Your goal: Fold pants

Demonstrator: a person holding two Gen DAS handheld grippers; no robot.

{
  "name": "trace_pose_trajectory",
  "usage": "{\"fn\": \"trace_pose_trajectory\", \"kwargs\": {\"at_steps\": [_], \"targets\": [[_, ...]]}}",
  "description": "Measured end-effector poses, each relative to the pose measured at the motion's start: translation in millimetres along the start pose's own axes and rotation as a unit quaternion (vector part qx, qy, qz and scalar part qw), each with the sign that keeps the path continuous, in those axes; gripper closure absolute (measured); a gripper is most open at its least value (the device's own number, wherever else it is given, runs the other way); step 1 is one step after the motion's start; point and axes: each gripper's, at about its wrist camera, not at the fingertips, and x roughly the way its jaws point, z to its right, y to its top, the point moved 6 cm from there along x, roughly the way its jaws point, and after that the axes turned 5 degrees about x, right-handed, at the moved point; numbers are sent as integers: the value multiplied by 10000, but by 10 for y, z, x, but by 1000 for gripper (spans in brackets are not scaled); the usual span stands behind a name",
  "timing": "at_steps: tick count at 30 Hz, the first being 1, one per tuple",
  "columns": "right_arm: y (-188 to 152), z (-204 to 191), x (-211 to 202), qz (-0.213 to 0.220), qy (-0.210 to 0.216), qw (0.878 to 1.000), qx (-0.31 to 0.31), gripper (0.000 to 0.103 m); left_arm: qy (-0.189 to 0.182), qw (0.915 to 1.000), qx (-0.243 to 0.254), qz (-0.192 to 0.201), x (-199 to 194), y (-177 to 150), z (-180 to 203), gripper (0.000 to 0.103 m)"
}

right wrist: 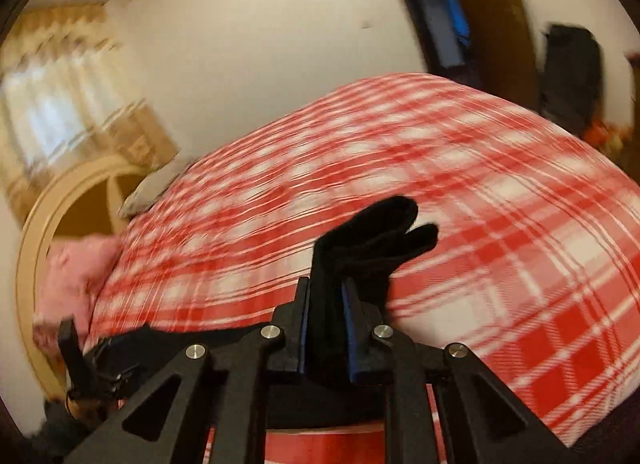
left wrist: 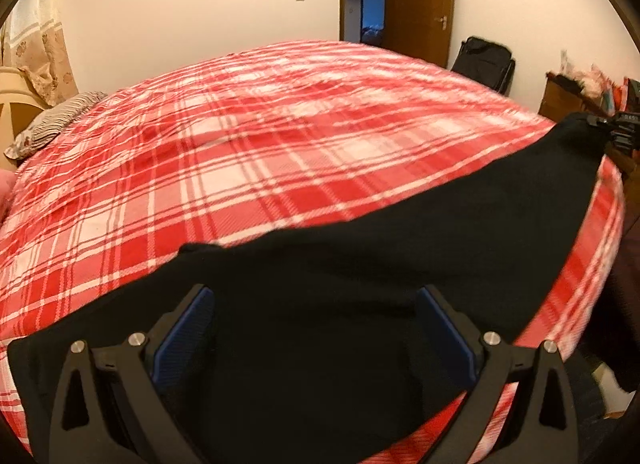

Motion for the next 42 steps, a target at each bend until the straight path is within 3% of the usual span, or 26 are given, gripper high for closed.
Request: {"fn": "trace_pose_trajectory", "kwargs": {"at_steps": [6, 9, 14, 17, 19, 21, 26, 32, 37, 42], "targets": [[-466, -665, 455, -549, 107, 9943, -911, 88, -532, 9981, 273, 164, -78, 169, 299, 0], [-767, -725, 753, -937, 30, 9897, -1083, 88, -484, 9974, 494, 194, -60, 210, 399, 0], [-1186, -593, 1061, -1507, -101, 9806, -1246, 88, -594, 9973, 400, 171, 14, 267, 433, 0], [-1308, -646, 1048, -1626, -50, 9740, -1579, 78, -796, 9963, 301, 140, 45, 313, 506, 0], [-1332, -707, 965, -1676, 228, 9714, -1665, 63, -925, 9952, 286, 131, 65, 357, 600, 0], [-1327, -725, 835, -1617, 523, 9714, -1657, 58, -1080, 9936, 295, 131, 100, 427, 720, 0], [-1222, -508, 605, -1126, 794, 9818, -1307, 57, -1610, 9869, 128, 1, 255, 583, 1056, 1], [-954, -233, 451, -390, 563, 9938, -879, 57, -2157, 9760, -29, -300, 444, 704, 1455, 5], [-846, -158, 379, -60, 543, 9969, -567, 57, -2289, 9721, -112, -497, 604, 818, 1680, 25], [-863, -200, 401, -32, 550, 9968, -573, 56, -2465, 9668, -193, -639, 712, 859, 1862, 45]]}}
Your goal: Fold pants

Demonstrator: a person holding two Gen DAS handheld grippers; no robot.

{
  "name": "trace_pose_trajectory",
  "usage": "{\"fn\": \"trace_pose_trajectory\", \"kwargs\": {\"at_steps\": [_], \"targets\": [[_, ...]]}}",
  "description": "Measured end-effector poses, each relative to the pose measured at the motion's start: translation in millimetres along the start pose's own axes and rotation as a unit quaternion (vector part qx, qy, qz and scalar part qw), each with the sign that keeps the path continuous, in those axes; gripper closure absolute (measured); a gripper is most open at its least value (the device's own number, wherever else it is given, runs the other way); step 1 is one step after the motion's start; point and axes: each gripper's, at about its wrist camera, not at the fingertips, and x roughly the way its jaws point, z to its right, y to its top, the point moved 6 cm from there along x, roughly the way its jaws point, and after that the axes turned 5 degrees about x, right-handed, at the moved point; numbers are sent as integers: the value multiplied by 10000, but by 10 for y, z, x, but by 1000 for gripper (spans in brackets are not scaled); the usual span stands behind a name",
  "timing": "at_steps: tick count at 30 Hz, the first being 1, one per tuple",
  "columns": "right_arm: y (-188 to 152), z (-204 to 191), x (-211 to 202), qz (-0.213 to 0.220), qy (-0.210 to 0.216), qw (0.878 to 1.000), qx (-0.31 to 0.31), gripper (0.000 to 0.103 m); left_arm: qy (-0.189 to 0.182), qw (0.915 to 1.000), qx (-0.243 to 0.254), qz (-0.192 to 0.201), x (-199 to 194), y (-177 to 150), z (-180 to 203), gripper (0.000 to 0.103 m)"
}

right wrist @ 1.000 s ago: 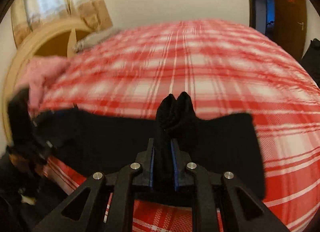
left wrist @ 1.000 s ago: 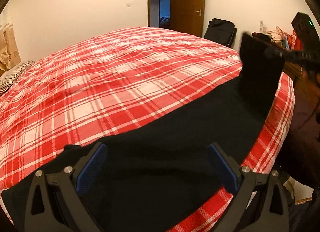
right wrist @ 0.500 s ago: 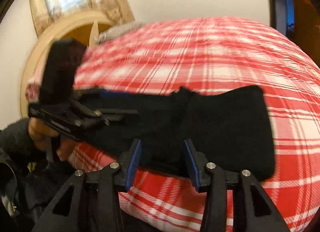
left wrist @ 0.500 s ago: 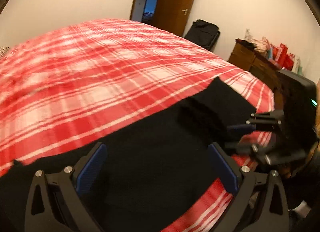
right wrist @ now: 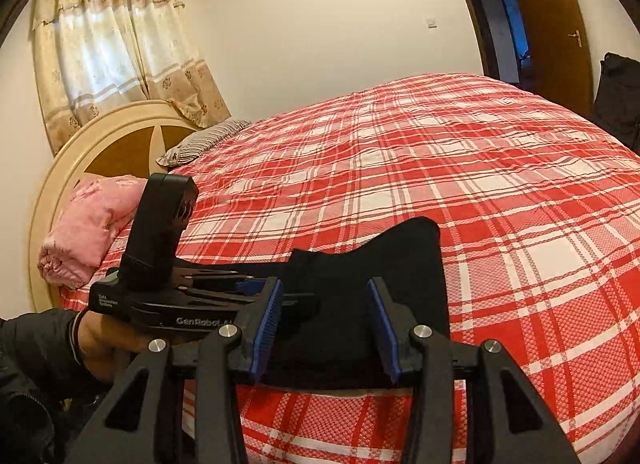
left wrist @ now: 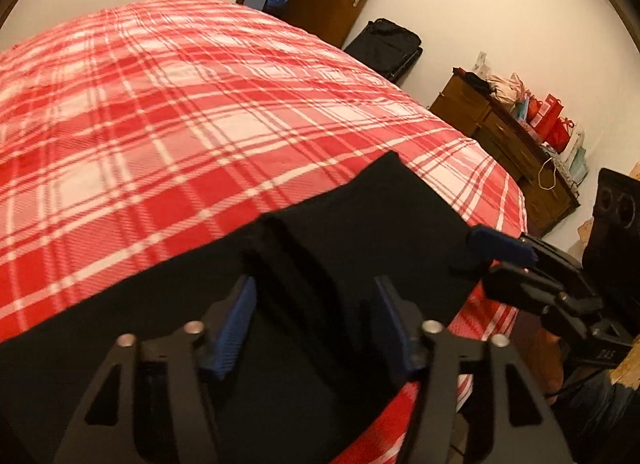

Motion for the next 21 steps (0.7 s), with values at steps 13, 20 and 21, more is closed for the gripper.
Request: {"fn": "trace_pose_trajectory", "kwargs": {"at_steps": [13, 20, 21], "targets": [[68, 27, -224, 609, 36, 9981, 103, 46, 112, 9998, -86, 119, -109, 37, -18, 91], [15, 13, -137, 434, 94, 9990, 101, 43, 104, 9993, -233, 278, -471, 123, -79, 91], [1, -10, -127, 412, 106, 9991, 58, 43, 94, 9991, -291, 285, -494, 129, -93, 91]]}}
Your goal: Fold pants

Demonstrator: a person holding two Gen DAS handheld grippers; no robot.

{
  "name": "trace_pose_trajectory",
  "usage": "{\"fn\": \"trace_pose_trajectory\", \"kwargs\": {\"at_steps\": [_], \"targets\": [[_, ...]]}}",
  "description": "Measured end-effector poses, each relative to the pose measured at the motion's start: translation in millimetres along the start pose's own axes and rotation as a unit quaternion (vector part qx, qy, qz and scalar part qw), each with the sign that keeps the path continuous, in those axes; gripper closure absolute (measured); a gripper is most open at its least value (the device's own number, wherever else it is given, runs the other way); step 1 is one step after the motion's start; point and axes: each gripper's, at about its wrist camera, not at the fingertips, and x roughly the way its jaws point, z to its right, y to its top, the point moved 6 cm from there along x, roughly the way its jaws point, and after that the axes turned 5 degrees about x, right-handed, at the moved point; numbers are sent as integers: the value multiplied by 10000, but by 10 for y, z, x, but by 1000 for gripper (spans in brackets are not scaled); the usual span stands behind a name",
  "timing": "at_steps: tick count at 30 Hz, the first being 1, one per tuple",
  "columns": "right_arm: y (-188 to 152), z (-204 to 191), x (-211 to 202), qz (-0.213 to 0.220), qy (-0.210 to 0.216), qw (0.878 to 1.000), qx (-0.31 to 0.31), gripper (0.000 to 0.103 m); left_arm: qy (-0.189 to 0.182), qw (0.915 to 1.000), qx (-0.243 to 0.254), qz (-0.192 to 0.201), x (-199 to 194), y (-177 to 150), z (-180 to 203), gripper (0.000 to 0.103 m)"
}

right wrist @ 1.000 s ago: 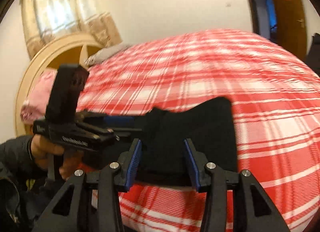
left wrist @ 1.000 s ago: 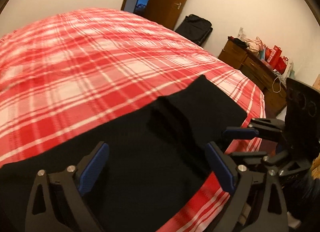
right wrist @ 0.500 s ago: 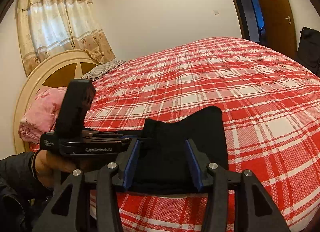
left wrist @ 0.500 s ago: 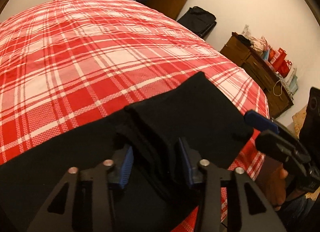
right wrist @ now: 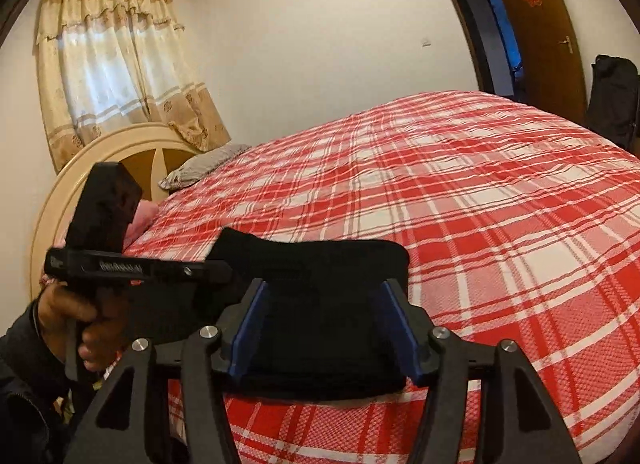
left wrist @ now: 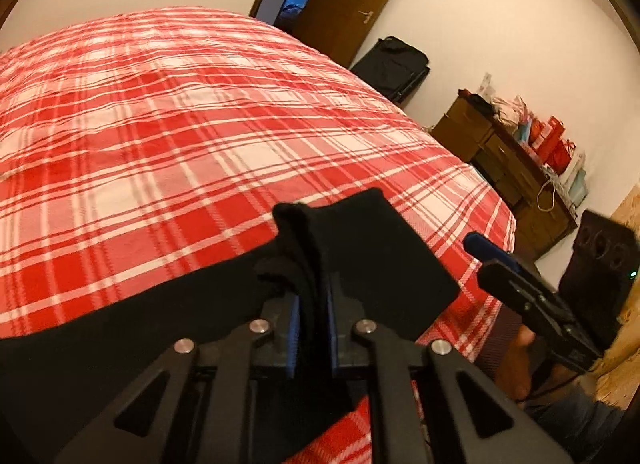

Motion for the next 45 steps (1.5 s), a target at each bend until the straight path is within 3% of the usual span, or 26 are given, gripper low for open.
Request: {"fn": "trace_pose_trajectory", "kwargs": {"at_steps": [7, 18, 31, 45], "targets": [[-81, -88, 49, -104, 73, 9998, -161, 43, -138, 9988, -465, -36, -253, -85, -224, 91], [-209, -194, 153, -332, 128, 9989, -310, 43, 245, 9961, -838, 130, -609, -274, -695, 91], [-534, -557, 317, -884, 446, 9905, -956, 43, 544, 9899, -1297, -146, -653, -673, -1143, 91], [-546, -650, 298, -839, 577, 9895, -1023, 43, 587, 9855, -1590, -32, -918, -802, -1372, 91]]}}
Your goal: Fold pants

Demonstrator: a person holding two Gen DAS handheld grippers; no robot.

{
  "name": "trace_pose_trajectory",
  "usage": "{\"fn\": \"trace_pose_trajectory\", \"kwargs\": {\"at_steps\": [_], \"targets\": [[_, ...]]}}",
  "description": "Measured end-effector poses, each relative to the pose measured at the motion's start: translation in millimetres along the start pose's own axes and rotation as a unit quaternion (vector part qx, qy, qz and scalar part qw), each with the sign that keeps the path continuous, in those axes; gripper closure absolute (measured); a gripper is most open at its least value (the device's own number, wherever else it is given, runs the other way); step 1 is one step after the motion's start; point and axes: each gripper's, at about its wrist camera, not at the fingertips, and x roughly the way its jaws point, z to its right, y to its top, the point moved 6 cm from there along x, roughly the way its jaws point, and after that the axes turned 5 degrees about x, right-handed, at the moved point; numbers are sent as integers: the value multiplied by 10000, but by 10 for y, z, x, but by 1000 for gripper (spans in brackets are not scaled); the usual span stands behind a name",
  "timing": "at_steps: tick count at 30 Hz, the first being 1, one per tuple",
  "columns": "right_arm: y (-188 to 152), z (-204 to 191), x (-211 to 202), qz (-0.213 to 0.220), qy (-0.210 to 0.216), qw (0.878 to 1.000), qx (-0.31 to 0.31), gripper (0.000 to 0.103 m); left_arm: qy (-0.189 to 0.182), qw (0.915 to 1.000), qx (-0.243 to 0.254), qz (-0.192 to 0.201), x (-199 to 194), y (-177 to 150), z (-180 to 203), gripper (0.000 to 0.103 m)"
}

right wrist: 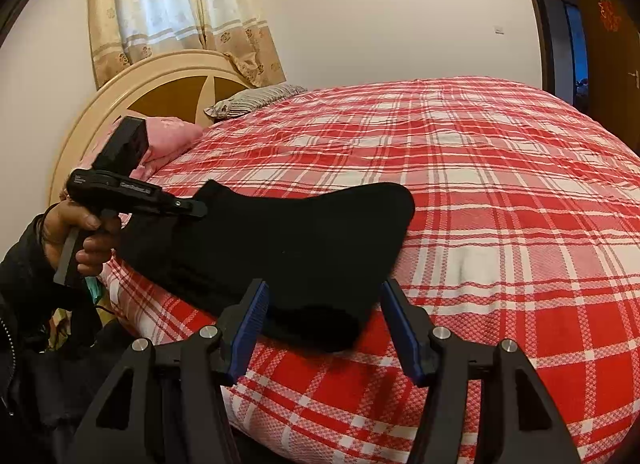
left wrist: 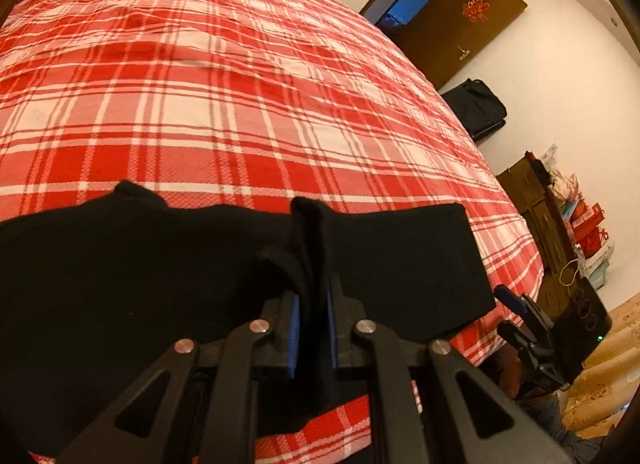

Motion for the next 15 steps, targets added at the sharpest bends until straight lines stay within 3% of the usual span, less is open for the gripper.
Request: {"fn": "trace_pose_trajectory", "kwargs": {"at_steps": [5, 7, 10, 13, 15], "targets": [[77, -209, -14, 72, 250, 9995, -173, 43, 160, 9998, -89, -21, -18, -12, -140, 91], [83, -253, 33, 7, 163, 9995, -264, 43, 162, 9997, -164, -60, 13, -24, -200, 91], [44, -244, 163, -269, -5, 9993, -278, 43, 133, 9998, -140, -39, 21, -32, -176, 91], [-119, -124, 362, -835, -358, 9955, -274, 43, 199, 9998, -28, -58, 30, -19, -138, 91], [-197, -89, 420, -905, -381, 9947, -295, 43, 190, 9998, -60, -38, 12, -9, -166, 91]]}}
